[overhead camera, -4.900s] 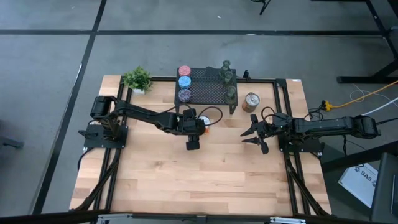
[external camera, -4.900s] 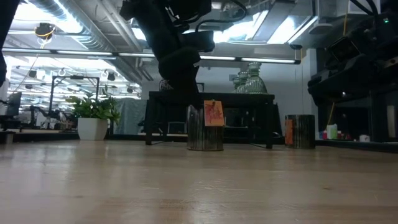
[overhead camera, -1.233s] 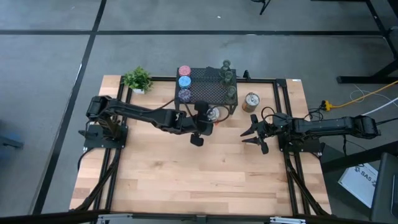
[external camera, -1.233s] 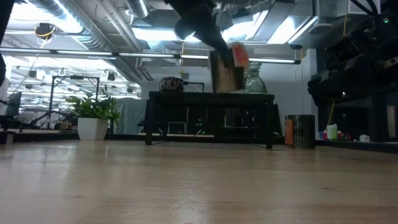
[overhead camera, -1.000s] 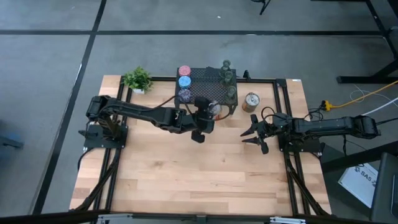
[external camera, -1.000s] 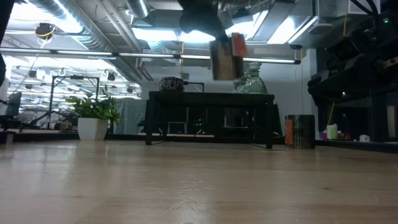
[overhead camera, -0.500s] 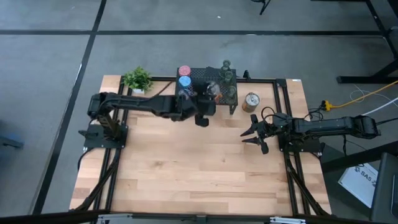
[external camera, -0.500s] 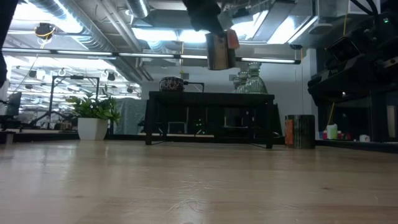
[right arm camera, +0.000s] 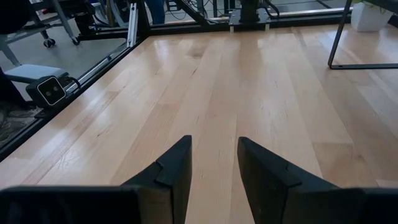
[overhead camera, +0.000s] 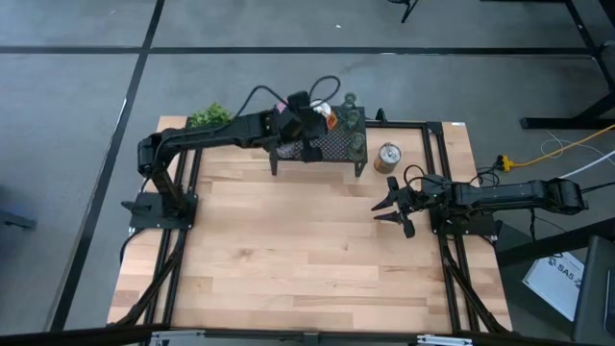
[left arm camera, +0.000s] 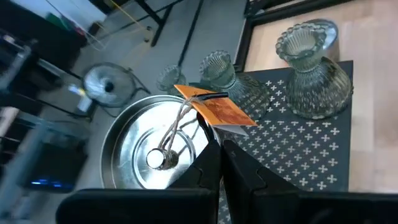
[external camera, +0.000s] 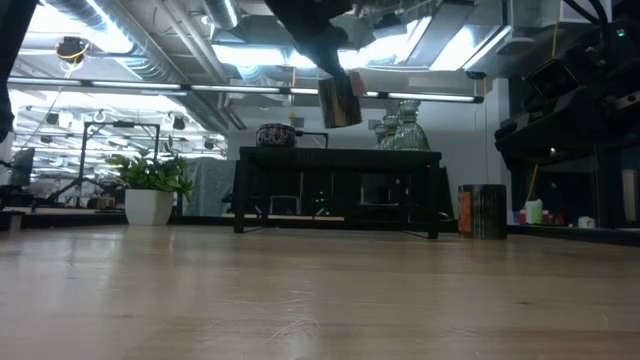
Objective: Pick & Place candle stick holders
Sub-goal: Put the left silver scented candle on the shelf
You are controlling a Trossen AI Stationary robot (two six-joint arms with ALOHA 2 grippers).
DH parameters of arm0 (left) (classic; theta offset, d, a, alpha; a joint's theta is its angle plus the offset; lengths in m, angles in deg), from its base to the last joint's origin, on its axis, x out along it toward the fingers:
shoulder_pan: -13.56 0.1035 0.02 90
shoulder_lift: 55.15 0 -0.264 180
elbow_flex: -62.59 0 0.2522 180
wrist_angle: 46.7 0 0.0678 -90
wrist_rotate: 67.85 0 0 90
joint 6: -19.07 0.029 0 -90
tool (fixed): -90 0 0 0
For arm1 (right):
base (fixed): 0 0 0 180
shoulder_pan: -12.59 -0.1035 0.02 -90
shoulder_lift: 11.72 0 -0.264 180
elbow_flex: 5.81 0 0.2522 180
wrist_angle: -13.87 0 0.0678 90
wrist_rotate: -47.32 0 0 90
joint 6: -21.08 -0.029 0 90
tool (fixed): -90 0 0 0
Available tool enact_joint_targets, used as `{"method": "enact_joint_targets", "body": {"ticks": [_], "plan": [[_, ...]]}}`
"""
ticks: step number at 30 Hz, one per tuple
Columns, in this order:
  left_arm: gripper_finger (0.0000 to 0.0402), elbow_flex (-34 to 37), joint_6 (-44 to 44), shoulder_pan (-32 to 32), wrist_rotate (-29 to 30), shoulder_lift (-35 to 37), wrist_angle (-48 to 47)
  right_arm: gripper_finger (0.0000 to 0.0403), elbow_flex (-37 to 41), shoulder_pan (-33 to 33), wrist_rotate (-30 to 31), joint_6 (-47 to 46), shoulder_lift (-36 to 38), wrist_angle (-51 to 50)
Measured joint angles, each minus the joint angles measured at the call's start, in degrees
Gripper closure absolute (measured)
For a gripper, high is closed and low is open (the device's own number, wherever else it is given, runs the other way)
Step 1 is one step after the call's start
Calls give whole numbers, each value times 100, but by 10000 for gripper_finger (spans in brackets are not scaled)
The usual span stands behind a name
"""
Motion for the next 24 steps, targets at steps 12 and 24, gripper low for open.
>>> {"method": "enact_joint_targets", "body": {"ticks": [12, 24], "plan": [[400, 0, -710, 810, -1197, 0, -90, 271, -2, -2, 0, 2, 0, -2], [400, -2, -1193, 986, -1951, -2, -143, 271, 0, -2, 0, 1, 0, 0]]}}
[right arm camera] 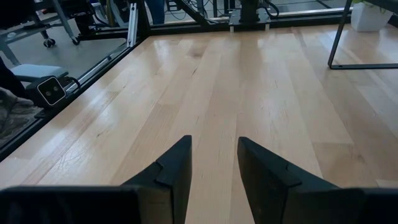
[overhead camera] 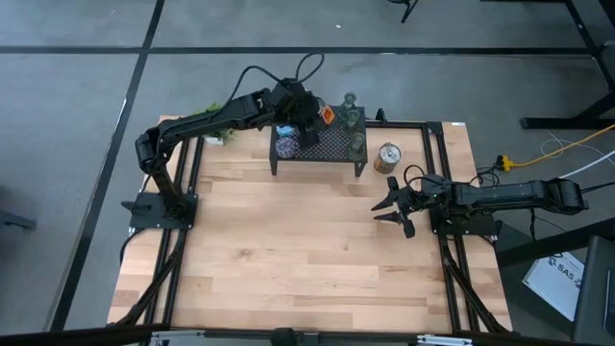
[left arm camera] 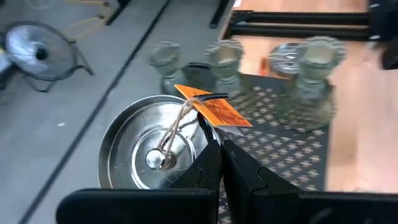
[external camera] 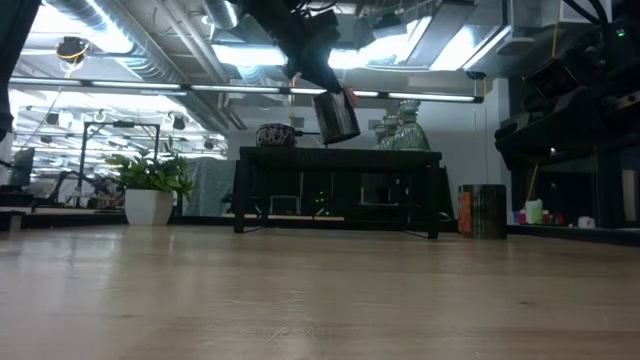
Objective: Pick & Place candle stick holders
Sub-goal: Put the left silver scented candle on the shelf
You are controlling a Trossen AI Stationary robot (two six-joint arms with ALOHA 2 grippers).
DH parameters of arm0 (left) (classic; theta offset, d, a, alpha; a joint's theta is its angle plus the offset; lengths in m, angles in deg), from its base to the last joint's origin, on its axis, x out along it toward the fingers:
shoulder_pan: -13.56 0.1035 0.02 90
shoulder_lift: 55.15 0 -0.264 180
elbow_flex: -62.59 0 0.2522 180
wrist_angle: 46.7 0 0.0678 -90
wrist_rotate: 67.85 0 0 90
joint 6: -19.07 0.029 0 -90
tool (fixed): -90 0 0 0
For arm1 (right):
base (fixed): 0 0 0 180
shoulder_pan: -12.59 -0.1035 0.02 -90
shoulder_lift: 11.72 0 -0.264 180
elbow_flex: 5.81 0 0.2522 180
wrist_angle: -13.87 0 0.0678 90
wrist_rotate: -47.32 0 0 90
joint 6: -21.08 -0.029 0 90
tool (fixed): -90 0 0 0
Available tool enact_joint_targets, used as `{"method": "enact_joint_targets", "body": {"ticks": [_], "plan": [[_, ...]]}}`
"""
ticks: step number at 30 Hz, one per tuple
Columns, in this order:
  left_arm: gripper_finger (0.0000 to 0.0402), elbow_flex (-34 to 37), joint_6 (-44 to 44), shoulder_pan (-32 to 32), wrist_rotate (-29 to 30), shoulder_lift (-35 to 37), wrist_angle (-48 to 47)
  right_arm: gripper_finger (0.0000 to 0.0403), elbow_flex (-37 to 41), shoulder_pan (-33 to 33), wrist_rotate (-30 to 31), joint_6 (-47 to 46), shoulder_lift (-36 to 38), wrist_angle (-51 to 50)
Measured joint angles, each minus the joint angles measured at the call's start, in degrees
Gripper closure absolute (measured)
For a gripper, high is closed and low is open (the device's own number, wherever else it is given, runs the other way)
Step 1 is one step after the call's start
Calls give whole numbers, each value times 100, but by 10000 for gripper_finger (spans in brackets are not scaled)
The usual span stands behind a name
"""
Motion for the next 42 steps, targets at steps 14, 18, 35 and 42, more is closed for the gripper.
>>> {"method": "enact_joint_targets", "body": {"ticks": [14, 18, 35, 42], "plan": [[400, -1835, -174, 264, -345, -703, -1713, 271, -2, 0, 0, 1, 0, -2], [400, -2458, -175, 359, -386, -1100, -2426, 271, -1, 1, -1, 1, 0, -2], [400, -2551, -22, 143, -325, -1631, -2458, 271, -2, 2, 0, 0, -1, -2], [400, -2551, 124, 153, -327, -1631, -2327, 271, -2, 0, 0, -1, 0, -2]]}}
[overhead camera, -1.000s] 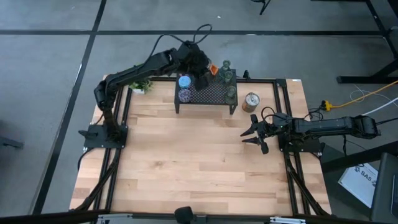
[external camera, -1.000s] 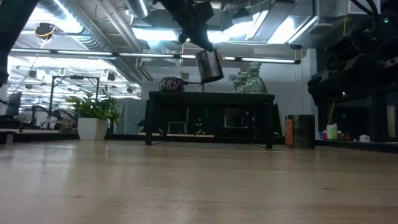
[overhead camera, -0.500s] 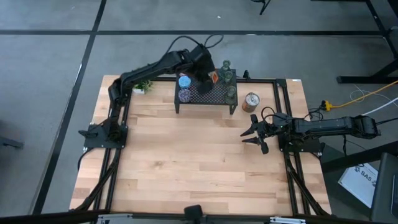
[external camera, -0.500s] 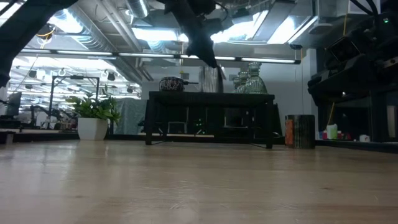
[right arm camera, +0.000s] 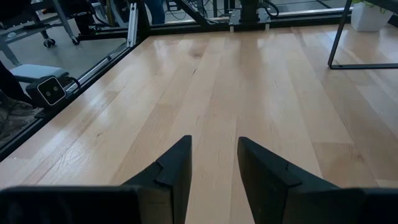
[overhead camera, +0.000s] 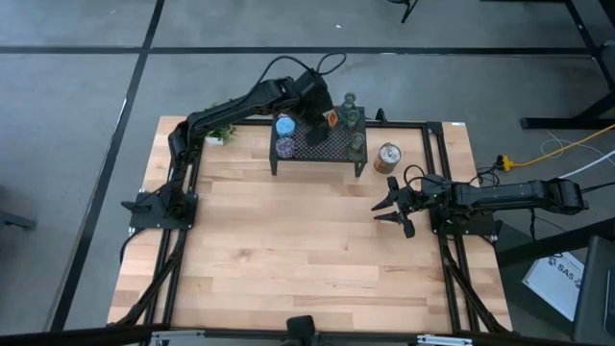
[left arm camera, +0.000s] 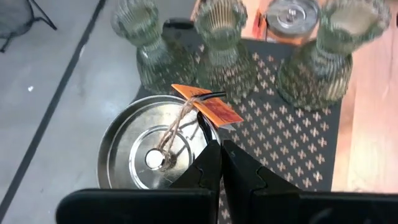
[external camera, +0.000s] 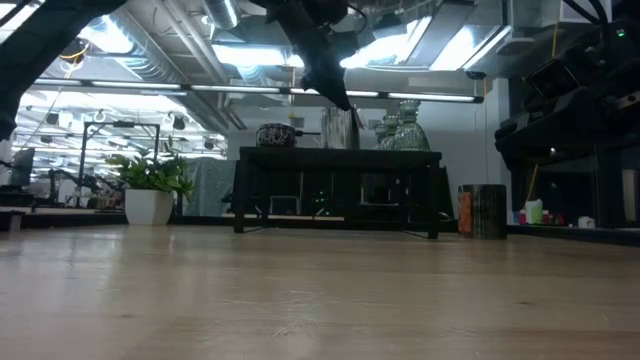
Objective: Pick & Place candle stick holders
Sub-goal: Put the left silver scented candle on the shelf
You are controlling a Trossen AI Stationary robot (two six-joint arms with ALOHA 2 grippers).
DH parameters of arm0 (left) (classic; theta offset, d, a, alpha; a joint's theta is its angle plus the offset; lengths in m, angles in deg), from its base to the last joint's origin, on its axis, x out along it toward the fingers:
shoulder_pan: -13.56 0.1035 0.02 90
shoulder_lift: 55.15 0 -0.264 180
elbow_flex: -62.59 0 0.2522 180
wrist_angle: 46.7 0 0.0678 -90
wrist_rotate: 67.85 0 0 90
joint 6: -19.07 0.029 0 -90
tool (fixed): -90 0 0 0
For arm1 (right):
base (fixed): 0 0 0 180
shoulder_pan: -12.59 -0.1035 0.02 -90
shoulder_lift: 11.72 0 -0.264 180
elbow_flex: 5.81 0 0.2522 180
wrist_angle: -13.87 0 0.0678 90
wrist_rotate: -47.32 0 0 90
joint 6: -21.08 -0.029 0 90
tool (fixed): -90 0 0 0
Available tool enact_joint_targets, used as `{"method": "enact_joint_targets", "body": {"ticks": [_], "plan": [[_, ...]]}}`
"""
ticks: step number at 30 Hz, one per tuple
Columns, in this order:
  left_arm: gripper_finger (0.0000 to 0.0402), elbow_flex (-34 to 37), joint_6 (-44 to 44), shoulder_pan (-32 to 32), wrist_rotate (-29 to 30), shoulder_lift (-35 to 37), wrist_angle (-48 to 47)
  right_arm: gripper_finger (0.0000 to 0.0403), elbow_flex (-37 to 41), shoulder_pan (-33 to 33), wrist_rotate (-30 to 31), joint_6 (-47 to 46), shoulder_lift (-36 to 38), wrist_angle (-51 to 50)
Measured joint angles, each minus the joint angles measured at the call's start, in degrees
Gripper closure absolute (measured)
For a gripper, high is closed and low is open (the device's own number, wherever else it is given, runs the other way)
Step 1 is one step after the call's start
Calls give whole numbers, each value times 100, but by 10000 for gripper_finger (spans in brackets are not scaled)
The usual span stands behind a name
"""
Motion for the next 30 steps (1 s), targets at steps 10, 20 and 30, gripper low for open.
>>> {"method": "enact_joint_targets", "body": {"ticks": [10, 20, 30], "plan": [[400, 4, 87, 7, 58, -136, 100, 271, 0, 0, 0, 2, 0, 0], [382, 2, 111, 0, 162, -212, 189, 271, 0, 0, -2, 2, 0, 0], [310, -35, 316, -67, 511, -141, 137, 271, 1, 1, 0, 1, 0, 0]]}}
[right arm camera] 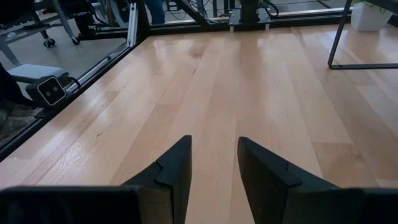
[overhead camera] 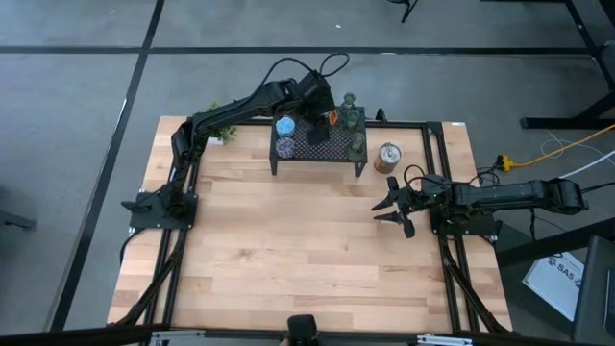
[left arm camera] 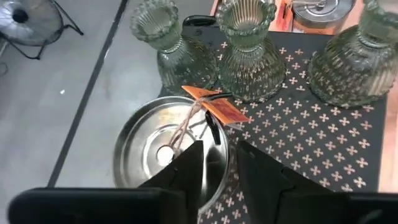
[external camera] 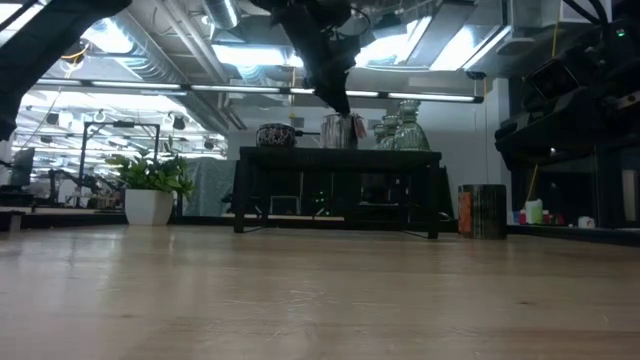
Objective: Pick & Place candle stick holders
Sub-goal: Put the left silver scented candle on the shelf, then put the silver scented candle on the shelf aligned with the other silver scented candle
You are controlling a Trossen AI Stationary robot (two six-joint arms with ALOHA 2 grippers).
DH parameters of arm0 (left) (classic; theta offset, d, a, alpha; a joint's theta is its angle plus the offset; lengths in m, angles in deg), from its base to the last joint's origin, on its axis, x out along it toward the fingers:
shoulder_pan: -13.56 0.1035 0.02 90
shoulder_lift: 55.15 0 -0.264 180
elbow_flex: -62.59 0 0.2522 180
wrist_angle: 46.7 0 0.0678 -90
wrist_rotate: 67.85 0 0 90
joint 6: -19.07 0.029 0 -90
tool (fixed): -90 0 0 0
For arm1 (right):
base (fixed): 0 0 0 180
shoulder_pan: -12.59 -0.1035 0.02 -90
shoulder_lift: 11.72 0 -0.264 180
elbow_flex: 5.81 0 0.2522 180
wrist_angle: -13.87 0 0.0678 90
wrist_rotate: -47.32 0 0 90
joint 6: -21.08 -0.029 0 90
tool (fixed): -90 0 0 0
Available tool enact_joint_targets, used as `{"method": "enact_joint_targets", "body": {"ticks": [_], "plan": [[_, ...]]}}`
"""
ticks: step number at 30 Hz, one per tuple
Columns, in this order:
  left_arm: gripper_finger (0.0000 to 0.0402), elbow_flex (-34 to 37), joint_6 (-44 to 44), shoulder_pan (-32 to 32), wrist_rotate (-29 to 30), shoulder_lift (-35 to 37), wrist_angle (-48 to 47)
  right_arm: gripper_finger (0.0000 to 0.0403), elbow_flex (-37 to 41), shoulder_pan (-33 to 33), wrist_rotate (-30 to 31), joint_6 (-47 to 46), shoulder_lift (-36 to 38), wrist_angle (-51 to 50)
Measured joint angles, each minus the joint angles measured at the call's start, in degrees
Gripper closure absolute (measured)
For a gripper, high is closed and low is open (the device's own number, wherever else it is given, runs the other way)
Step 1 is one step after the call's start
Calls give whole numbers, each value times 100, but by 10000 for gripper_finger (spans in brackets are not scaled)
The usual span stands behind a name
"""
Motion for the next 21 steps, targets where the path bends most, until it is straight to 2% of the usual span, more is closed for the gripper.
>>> {"method": "enact_joint_targets", "body": {"ticks": [7, 14, 17, 21], "plan": [[274, -221, 49, -189, 123, 362, -230, 271, 1, -1, 0, 1, -1, 0], [282, -153, -14, -624, 237, 1028, -903, 271, -1, 1, 0, -1, 0, 0], [290, 386, -46, -943, 289, 1443, -879, 271, -1, 0, 0, 0, 0, 0], [302, 1756, -134, -1379, 818, 2207, -21, 271, -1, -1, 0, -1, 0, 0]]}}
